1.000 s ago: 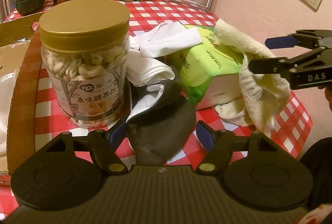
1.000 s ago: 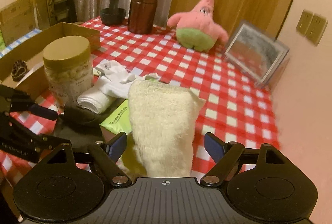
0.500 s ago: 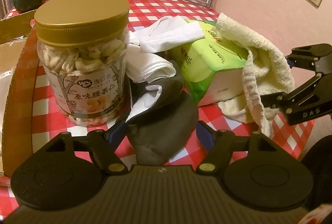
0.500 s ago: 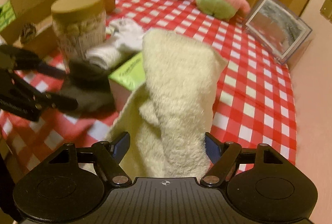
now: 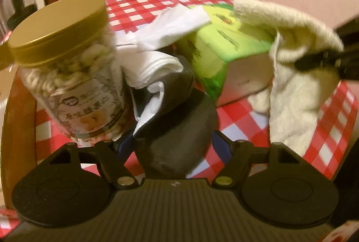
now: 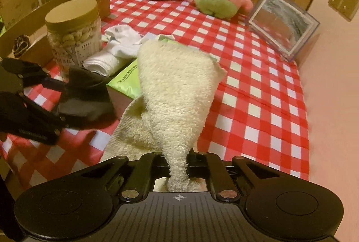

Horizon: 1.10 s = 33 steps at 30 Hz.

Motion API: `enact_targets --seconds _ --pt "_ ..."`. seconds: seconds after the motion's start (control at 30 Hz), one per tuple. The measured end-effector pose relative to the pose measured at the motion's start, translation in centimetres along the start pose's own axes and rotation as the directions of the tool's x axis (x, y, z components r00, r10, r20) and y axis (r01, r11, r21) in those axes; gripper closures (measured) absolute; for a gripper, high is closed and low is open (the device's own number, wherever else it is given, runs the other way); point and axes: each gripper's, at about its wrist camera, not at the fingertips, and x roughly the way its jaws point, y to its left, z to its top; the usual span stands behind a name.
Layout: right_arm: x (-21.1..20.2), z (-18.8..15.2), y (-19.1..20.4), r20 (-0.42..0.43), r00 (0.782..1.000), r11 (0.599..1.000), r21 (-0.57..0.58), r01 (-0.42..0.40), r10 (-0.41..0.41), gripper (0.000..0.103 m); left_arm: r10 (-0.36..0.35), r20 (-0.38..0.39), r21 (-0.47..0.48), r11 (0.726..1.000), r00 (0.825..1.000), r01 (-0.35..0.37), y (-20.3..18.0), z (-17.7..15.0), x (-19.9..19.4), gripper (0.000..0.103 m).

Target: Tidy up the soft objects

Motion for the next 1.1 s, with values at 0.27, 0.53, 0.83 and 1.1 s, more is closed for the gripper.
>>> enact_targets --seconds 0.27,0.53,0.83,1.1 --pt "-2.1 0.0 -0.6 0.045 0.999 0.999 0.044 0.028 -0.03 0.096 0.003 -0.006 0.056 0.998 1.0 -0.003 -0.4 -0.2 -1.3 0.082" --pt "-5.1 0.3 -0.3 0.104 0.993 0.997 0.067 0.049 -0.056 0.096 -0.061 0.01 0.062 0.996 0.998 0.061 -0.3 -0.6 -5.5 0.091" --pt "-9.1 1.2 0.5 0.187 0.978 0.994 0.08 0.073 -0.087 0.096 -0.109 0.084 0.041 0.994 0.99 0.106 0.3 -0.3 -10.8 0.093" --pt "-12.3 2.1 1.4 0.254 0.963 0.995 0.07 0.078 -0.093 0.096 -0.116 0.159 0.014 0.993 0.98 0.115 0.9 0.4 -15.3 0.093"
